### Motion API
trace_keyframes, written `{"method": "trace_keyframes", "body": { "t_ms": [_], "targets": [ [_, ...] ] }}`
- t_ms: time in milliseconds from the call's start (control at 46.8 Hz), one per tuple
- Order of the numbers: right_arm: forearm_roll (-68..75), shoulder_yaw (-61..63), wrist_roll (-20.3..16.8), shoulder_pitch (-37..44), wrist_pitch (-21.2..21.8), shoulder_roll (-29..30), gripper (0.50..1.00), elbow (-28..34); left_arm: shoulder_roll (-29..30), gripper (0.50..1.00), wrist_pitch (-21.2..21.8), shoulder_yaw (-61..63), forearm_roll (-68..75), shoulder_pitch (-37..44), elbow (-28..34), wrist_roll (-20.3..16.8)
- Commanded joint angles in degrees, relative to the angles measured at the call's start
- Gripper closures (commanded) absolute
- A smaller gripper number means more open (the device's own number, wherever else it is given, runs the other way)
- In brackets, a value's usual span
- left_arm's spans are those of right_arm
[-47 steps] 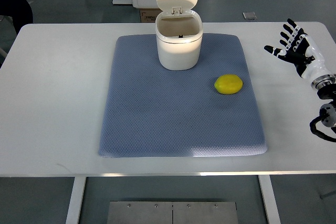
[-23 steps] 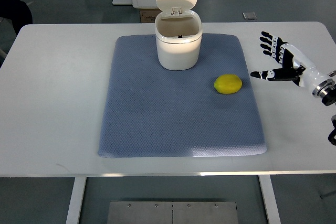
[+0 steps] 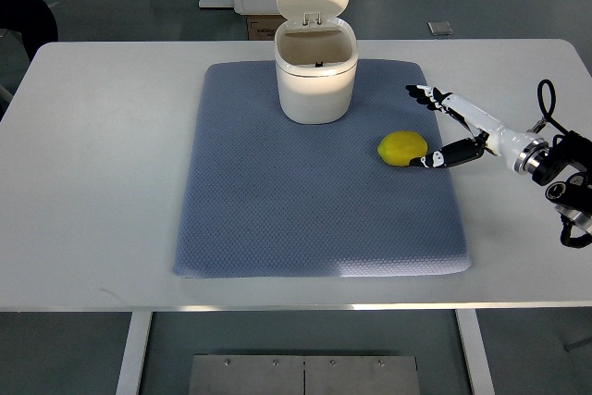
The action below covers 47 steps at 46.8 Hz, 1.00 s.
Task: Put lemon in trash with right hand
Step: 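Reach the open right hand toward the yellow lemon on the mat, then close the right hand fingers around the yellow lemon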
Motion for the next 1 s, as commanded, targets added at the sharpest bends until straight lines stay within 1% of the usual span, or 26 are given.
{"method": "trace_keyframes", "body": {
  "t_ms": [0, 235, 406, 641, 726, 983],
  "targets": [
    [0.0, -1.6, -0.1, 0.9, -0.2, 0.7, 0.561, 0.0, 0.0, 0.500, 0.0, 0.0, 0.0, 0.0, 0.0, 0.0],
    [0.0, -4.7, -1.1, 2.3, -0.4, 1.9, 0.561, -0.1, 0.0, 0.500, 0.0, 0.0, 0.0, 0.0, 0.0, 0.0],
    [0.0, -5.3, -2.5, 2.3, -2.3, 3.0, 0.561, -0.3, 0.0, 0.500, 0.0, 0.0, 0.0, 0.0, 0.0, 0.0],
    [0.0, -6.1, -3.0, 2.2, -2.5, 3.5, 0.563, -1.0, 0.0, 0.500, 0.0, 0.0, 0.0, 0.0, 0.0, 0.0],
    [0.0, -7.4, -3.1, 2.3, -3.9, 3.7, 0.563, -1.1, 0.0, 0.500, 0.0, 0.0, 0.0, 0.0, 0.0, 0.0],
    [0.3, -9.3, -3.1, 2.4, -4.8, 3.7, 0.588, -1.5, 0.0, 0.500, 0.0, 0.0, 0.0, 0.0, 0.0, 0.0]
  ]
}}
